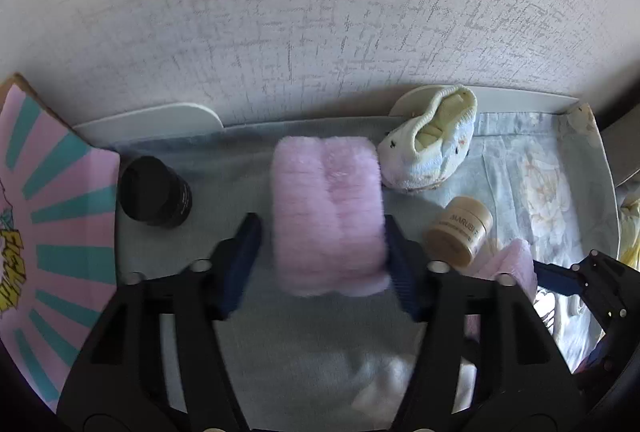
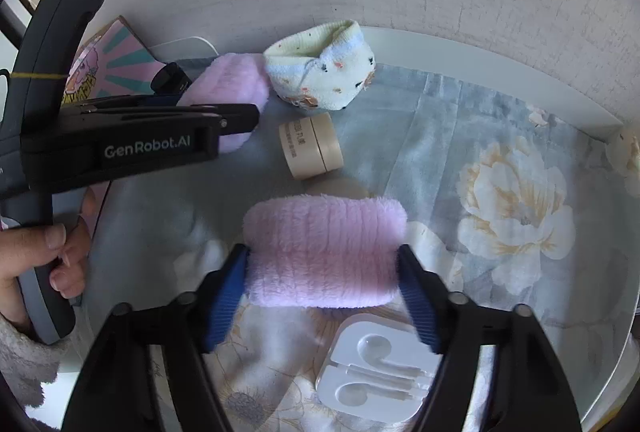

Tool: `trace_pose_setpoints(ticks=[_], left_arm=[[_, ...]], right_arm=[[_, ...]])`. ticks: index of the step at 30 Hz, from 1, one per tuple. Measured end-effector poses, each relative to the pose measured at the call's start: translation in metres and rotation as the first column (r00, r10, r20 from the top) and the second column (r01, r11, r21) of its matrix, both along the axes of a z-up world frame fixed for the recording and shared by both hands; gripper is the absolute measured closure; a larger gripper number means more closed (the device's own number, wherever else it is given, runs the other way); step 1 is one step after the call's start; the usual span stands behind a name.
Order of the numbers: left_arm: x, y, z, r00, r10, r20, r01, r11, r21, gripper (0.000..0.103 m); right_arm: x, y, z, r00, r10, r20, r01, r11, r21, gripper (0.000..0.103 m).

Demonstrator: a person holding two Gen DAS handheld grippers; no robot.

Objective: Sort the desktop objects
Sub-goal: 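Grasp pink fuzzy block with left gripper while right gripper grasps pink fuzzy roll, then carry both pink fuzzy items over the striped box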

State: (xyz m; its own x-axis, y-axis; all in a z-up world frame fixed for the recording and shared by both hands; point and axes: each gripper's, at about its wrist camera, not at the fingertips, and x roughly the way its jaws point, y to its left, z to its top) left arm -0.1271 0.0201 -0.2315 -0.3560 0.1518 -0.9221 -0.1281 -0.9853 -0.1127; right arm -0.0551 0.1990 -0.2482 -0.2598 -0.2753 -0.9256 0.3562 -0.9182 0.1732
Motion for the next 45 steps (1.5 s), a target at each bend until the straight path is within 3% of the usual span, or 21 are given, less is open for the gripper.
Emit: trace_pose_setpoints(ticks=[1, 7, 10, 17, 26, 30, 38, 45], left_arm=[[0.002, -0.001, 0.000, 1.000, 0.000, 0.004, 0.000, 1.000, 0.008, 0.060], [0.014, -0.003, 0.004, 1.000, 0.002, 0.000, -0.002, 1.000, 0.008, 0.061], [0.023, 0.001, 0.007, 1.000, -0.007, -0.006, 0.007, 1.000, -0.001, 0.062], [0.032, -0.002, 0.036, 0.999, -0.027, -0.031, 0.028, 1.000, 0.015, 0.062], [0.054, -0.035, 0.107, 0.996, -0.047, -0.075, 0.052, 0.997, 0.063, 0.062], [0.066, -0.049, 0.132, 0.994, -0.052, -0.094, 0.060, 0.995, 0.081, 0.062], [0.099, -0.109, 0.176, 0.984, 0.071, -0.163, -0.058, 0.995, 0.082, 0.062], [0.132, -0.159, 0.192, 0.965, 0.185, -0.188, -0.179, 0.983, 0.052, 0.062]], right_arm=[[0.001, -0.001, 0.002, 1.000, -0.002, -0.006, 0.002, 1.000, 0.001, 0.044], [0.007, 0.005, 0.008, 1.000, 0.008, -0.022, -0.009, 1.000, -0.008, 0.073], [0.009, 0.007, 0.014, 0.999, 0.007, -0.037, -0.007, 1.000, -0.004, 0.081], [0.016, 0.012, 0.034, 0.997, -0.029, -0.066, 0.027, 0.999, -0.021, 0.083], [0.036, 0.016, 0.091, 0.986, -0.061, -0.154, 0.059, 0.998, -0.013, 0.083], [0.035, -0.006, 0.119, 0.977, -0.070, -0.200, 0.067, 0.998, -0.021, 0.083], [0.034, -0.042, 0.176, 0.956, 0.000, -0.294, -0.003, 1.000, -0.010, 0.083], [0.033, -0.077, 0.197, 0.943, 0.068, -0.325, -0.083, 0.996, -0.033, 0.083]])
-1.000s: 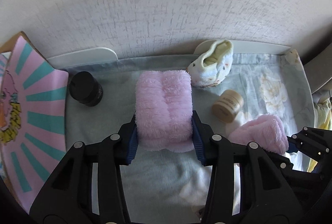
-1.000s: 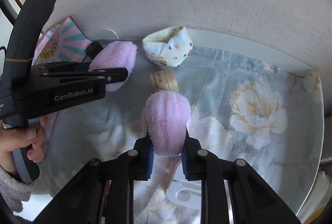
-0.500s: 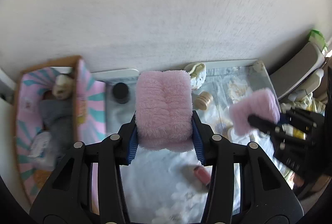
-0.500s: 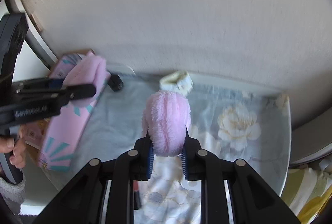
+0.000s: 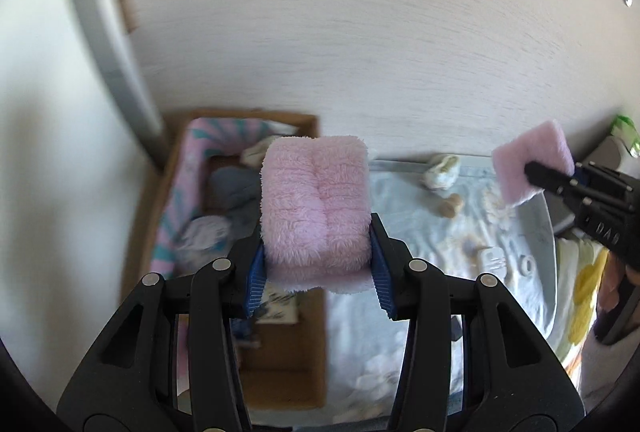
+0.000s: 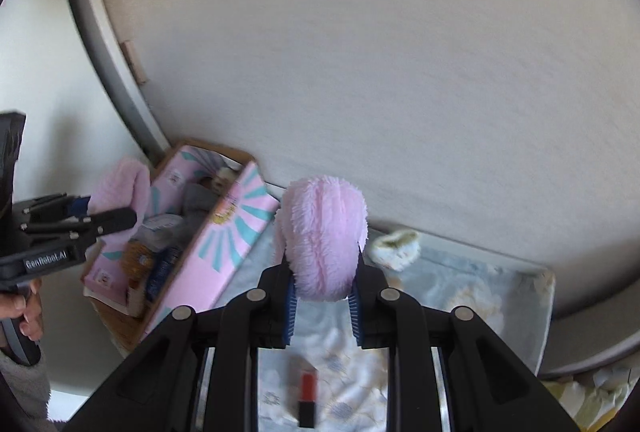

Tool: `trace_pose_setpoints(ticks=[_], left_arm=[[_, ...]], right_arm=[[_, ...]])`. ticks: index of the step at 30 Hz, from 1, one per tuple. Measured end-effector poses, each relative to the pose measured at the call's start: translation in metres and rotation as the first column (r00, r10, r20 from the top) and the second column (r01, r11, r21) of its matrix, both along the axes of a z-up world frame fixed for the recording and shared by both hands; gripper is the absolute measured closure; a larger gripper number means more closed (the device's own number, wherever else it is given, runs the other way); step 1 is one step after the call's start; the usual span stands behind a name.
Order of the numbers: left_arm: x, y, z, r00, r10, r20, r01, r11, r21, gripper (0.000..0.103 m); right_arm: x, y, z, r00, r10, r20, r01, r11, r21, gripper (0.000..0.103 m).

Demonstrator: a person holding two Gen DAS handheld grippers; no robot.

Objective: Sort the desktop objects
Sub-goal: 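Carry both pink fuzzy items over the striped box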

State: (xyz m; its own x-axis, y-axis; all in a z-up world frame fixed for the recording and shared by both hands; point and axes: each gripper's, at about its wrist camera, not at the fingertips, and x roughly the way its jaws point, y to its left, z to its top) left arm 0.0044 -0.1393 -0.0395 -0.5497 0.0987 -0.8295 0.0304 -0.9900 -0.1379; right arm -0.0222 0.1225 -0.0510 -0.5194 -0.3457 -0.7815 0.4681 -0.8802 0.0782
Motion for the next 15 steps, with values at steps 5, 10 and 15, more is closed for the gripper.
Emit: trace_pose_setpoints(ticks=[5, 10, 15], left_arm=[[0.019, -0.034, -0.003, 0.996, 0.088, 0.018, -0.088, 0.995, 0.051, 0.062], [0.036, -0.059, -0.011, 0.987, 0.158, 0.041, -0.160, 0.986, 0.046, 0.062], [0.050, -0.074, -0.024, 0.974, 0.218, 0.067, -0.222, 0.973, 0.060, 0.062]], right_arm=[[0.001, -0.036, 0.008, 0.998, 0.070, -0.007, -0.070, 0.998, 0.003, 0.083], [-0.001, -0.078, 0.006, 0.988, 0.154, 0.013, -0.154, 0.988, -0.008, 0.083], [0.003, -0.121, -0.010, 0.965, 0.253, 0.065, -0.252, 0.968, -0.019, 0.083]])
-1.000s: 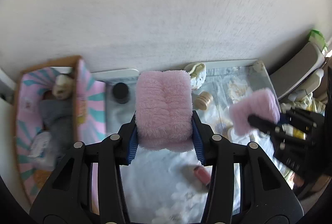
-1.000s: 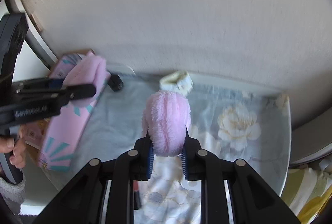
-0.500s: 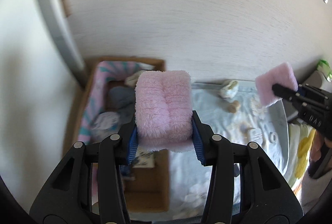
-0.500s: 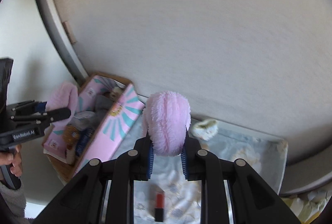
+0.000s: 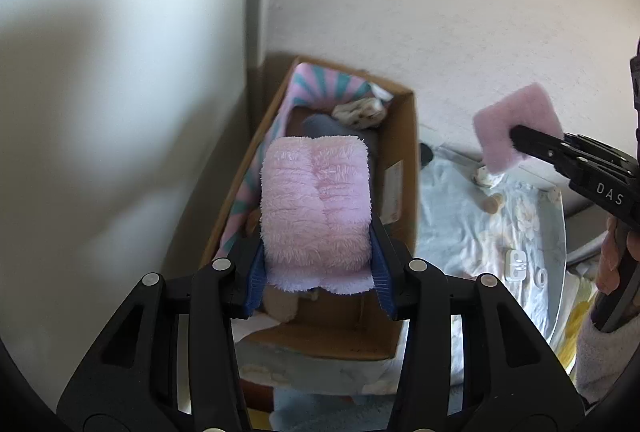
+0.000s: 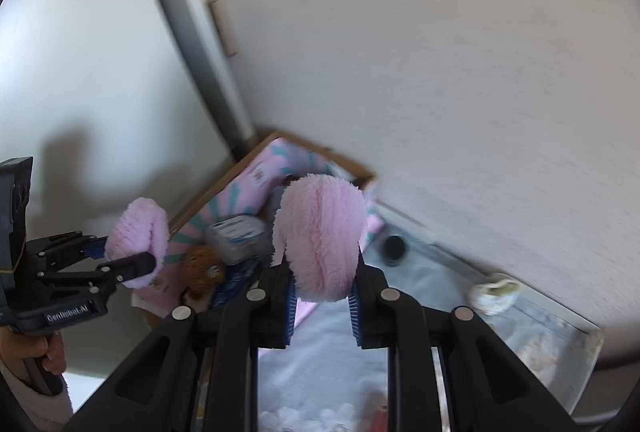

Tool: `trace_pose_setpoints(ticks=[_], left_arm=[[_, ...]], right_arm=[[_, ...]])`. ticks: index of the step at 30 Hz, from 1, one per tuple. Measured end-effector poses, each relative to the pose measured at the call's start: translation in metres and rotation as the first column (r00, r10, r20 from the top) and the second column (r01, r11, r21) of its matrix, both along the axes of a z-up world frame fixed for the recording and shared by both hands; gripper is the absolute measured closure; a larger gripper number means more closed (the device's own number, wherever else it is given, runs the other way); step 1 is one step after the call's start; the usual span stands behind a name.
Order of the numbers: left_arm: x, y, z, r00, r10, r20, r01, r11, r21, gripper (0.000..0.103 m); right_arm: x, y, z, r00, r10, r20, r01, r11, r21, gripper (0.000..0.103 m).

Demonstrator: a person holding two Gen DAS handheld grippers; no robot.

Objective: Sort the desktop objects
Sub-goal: 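Carry both pink fuzzy items over the striped box, then open both grippers to drop the pink items into the box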

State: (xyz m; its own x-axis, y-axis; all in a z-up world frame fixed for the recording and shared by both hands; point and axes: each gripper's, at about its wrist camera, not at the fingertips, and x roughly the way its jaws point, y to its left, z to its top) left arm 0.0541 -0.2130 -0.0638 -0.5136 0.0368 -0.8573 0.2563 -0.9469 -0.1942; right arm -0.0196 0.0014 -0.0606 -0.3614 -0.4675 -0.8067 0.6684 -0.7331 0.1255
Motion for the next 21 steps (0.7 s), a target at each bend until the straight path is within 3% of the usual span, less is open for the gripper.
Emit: trace_pose_setpoints(ticks=[12, 21], left_arm=[[0.023, -0.011, -0.043, 0.996, 0.069, 0.063, -0.073, 0.996, 0.059, 0.062], [0.011, -0.006, -0.048, 0.992, 0.077, 0.096, -0.080, 0.996, 0.026, 0.062]], right_arm=[[0.021, -0.054, -0.048, 0.977, 0.176, 0.123, -0.184, 0.982, 0.050, 0.083], [0.021, -0.065, -0.059, 0.960, 0.216, 0.177, -0.230, 0.971, 0.066, 0.083]])
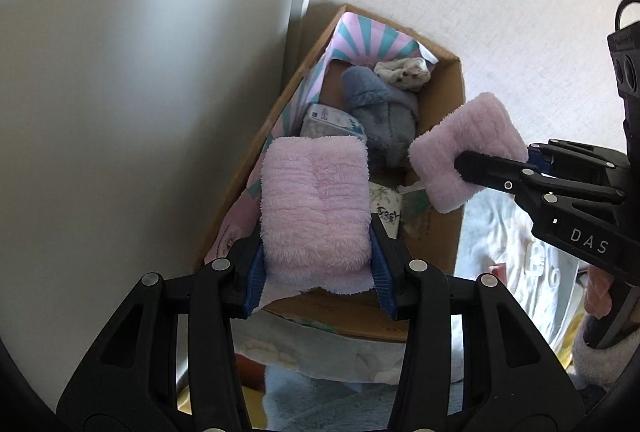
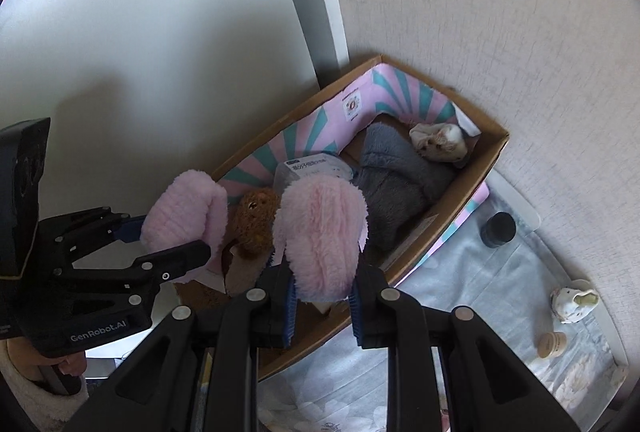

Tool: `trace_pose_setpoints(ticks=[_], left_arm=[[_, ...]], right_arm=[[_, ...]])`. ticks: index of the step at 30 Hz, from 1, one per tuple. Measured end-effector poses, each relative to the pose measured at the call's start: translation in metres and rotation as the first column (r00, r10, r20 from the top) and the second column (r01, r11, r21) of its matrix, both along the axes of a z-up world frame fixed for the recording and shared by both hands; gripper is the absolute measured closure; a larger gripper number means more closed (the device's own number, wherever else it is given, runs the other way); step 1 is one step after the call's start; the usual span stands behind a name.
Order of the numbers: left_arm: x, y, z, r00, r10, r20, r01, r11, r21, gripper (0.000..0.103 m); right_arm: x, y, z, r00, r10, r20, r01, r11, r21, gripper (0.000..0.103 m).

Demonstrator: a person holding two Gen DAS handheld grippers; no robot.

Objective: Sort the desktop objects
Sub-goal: 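Open both grippers to drop the pink items into the box, then move both tools back over the black jar and white earphone case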

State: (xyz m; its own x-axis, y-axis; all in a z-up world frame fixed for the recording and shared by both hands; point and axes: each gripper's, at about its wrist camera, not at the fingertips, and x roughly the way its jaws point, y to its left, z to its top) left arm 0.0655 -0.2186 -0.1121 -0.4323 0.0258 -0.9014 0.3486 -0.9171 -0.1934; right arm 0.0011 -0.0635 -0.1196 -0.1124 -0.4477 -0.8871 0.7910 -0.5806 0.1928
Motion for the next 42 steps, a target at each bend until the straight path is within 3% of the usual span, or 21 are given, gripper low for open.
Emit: trace_pose_setpoints(ticks=[9, 11, 12, 13, 14, 15, 19, 33, 42], left_arm=[[0.000, -0.002, 0.000, 1.000, -0.028, 0.005, 0.028, 1.000, -0.002, 0.062], [-0.002, -0.001, -0.002, 0.999, -0.032, 0.014, 0.032, 0.999, -0.006, 0.058], [-0.001, -0.001, -0.003, 0.999, -0.028, 0.023, 0.028, 1.000, -0.005, 0.055], [-0.002, -0.002, -0.005, 0.999, -0.019, 0.040, 0.019, 1.000, 0.002, 0.038], [-0.004, -0.002, -0.008, 0.999, -0.017, 0.049, 0.017, 1.000, 0.004, 0.008], [-0.004, -0.002, -0.007, 0.999, -0.018, 0.043, 0.018, 1.000, -0.003, 0.000], [-0.002, 0.001, -0.001, 1.000, -0.027, 0.015, 0.027, 0.999, -0.026, 0.000], [-0.013, 0.010, 0.013, 0.998, -0.069, -0.012, 0.069, 0.997, -0.040, 0.000], [-0.036, 0.038, 0.028, 0.985, -0.167, -0.042, 0.163, 0.983, -0.079, 0.000]], right_arm=[[-0.011, -0.005, -0.007, 0.999, -0.012, 0.050, 0.012, 1.000, -0.005, 0.081], [-0.013, -0.007, -0.008, 0.999, -0.014, 0.051, 0.014, 1.000, -0.007, 0.074], [-0.016, -0.007, -0.008, 0.998, -0.024, 0.060, 0.024, 1.000, -0.011, 0.064], [-0.018, -0.007, -0.008, 0.997, -0.035, 0.068, 0.036, 0.999, -0.017, 0.052], [-0.021, -0.005, -0.008, 0.996, -0.053, 0.077, 0.055, 0.998, -0.026, 0.051], [-0.024, -0.003, -0.006, 0.994, -0.070, 0.084, 0.074, 0.996, -0.044, 0.051], [-0.033, 0.009, 0.003, 0.989, -0.128, 0.076, 0.133, 0.988, -0.076, 0.043], [-0.042, 0.051, 0.012, 0.964, -0.260, 0.052, 0.264, 0.961, -0.085, 0.043], [-0.039, 0.095, 0.031, 0.940, -0.341, -0.001, 0.338, 0.933, -0.125, 0.043]])
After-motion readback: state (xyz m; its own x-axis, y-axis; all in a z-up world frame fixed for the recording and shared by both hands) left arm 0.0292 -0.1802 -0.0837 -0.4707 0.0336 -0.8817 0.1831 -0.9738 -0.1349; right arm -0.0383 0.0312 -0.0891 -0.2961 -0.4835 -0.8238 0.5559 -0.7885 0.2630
